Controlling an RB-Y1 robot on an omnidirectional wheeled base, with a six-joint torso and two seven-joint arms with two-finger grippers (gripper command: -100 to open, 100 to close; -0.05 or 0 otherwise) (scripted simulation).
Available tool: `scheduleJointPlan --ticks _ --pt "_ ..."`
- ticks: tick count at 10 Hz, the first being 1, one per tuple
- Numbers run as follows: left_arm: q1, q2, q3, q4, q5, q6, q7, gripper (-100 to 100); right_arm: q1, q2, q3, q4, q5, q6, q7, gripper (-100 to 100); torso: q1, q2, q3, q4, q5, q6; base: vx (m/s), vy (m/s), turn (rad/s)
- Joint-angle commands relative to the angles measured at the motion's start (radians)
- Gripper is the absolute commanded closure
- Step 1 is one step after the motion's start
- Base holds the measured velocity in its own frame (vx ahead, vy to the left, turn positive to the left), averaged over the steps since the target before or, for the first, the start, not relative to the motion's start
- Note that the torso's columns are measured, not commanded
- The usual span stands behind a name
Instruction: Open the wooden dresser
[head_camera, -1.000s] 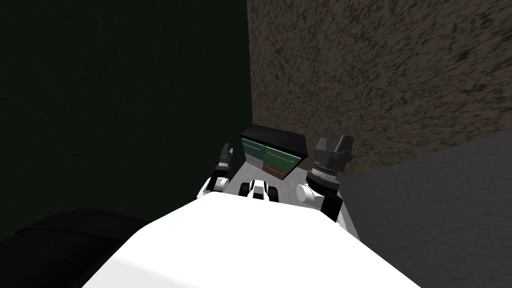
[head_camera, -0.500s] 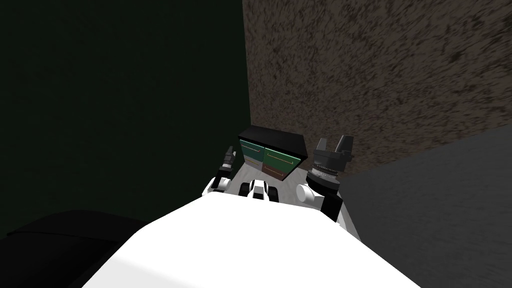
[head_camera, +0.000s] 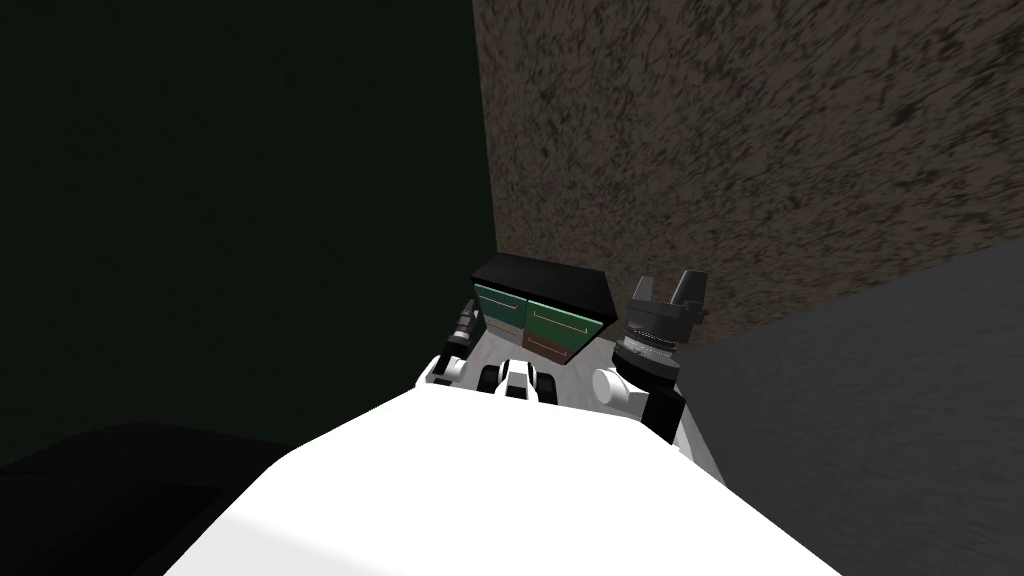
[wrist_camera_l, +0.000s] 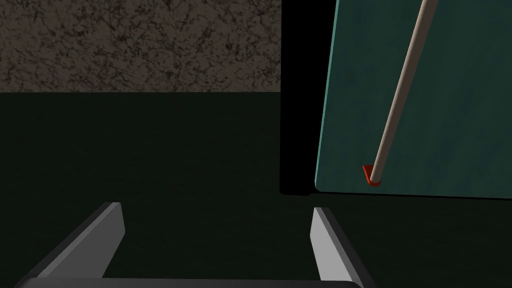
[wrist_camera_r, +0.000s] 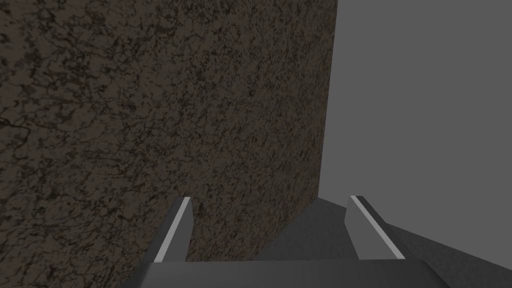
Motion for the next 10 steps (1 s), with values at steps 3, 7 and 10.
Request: scheduleJointPlan --ticks 3,7,10 --pt "-0.042 -0.001 -0.027 0.135 -0.009 -0.004 0.011 -100 0.0 0.0 0.0 0.0 0.0 0.0 0.0 0 0.001 0.002 0.001 0.001 0.0 0.0 0.066 0.027 -0.069" --pt "-0.085 -0.017 -0.055 0.267 -0.019 -0.009 0.016 -100 0.0 0.0 0.0 0.0 0.0 0.0 0.0 0 0.0 0.0 0.0 0.0 0.0 0.0 0.084 0.028 -0.078" --pt "-0.105 -0.027 -0.068 0.33 -0.024 -0.012 0.019 -100 0.0 0.0 0.0 0.0 0.0 0.0 0.0 0 0.001 0.002 0.001 0.001 0.0 0.0 0.06 0.035 -0.058"
